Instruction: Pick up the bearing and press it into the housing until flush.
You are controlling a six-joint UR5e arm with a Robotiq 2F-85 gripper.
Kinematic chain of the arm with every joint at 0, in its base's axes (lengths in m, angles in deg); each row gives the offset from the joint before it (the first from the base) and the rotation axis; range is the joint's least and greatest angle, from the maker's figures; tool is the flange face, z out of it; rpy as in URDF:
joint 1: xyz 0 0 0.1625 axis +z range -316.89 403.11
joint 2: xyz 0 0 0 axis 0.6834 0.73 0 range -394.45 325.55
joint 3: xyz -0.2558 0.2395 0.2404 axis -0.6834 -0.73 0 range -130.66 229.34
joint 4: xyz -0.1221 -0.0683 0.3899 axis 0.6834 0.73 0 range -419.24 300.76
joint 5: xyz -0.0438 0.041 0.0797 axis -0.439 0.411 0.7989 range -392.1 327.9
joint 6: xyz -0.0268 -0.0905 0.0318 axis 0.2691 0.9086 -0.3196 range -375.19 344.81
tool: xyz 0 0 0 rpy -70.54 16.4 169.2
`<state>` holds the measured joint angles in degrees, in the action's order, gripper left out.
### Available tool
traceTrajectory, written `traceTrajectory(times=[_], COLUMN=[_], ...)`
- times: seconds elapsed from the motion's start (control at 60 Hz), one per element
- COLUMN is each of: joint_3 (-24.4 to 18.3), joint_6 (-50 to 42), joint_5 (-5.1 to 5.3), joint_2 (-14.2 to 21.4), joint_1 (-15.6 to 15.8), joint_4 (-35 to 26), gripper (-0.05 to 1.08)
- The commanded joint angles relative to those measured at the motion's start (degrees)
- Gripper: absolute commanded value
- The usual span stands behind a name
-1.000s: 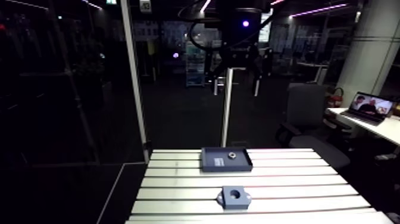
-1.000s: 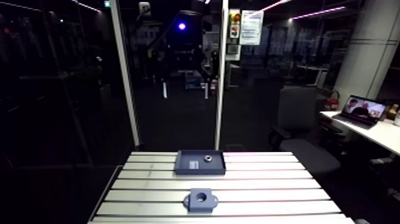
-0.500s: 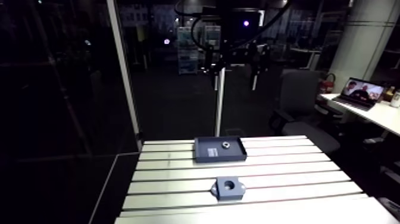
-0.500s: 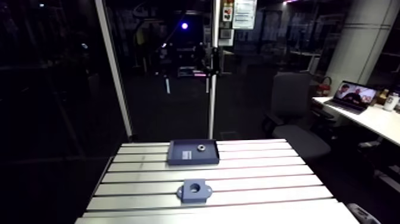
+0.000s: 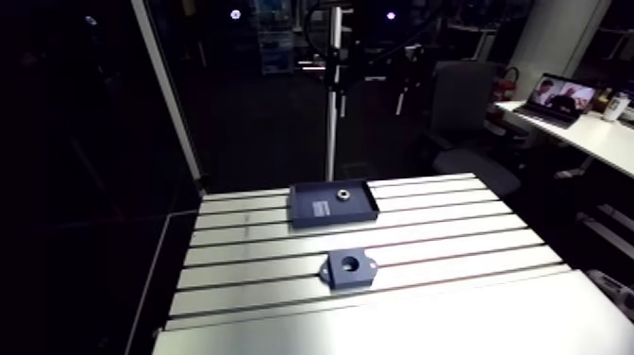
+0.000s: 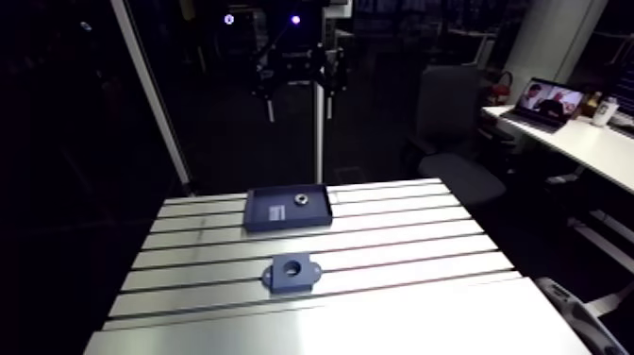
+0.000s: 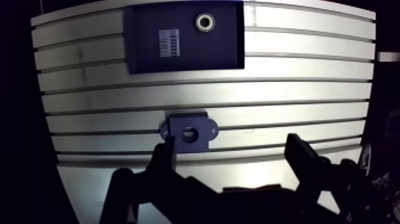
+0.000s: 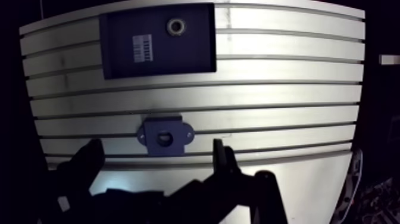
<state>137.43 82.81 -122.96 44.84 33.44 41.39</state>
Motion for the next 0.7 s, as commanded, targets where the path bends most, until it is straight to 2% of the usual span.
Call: traceTrajectory(times=[0.017,0.117,0.367,0.7], joint_3=[-1.9,-3.9,-5.5,-5.6], joint_6=[2.2,2.2,2.2,2.2], joint_5=[0.04,0.11,-0.15,-0.06], joint_2=[-8.7,-11.7,-15.8,-18.3], joint_1=[-1.1,-1.1,-0.9,-0.5], joint_4=[6.7,6.7,8.7,11.3], gripper=[0.01,0.01,0.01,0.08])
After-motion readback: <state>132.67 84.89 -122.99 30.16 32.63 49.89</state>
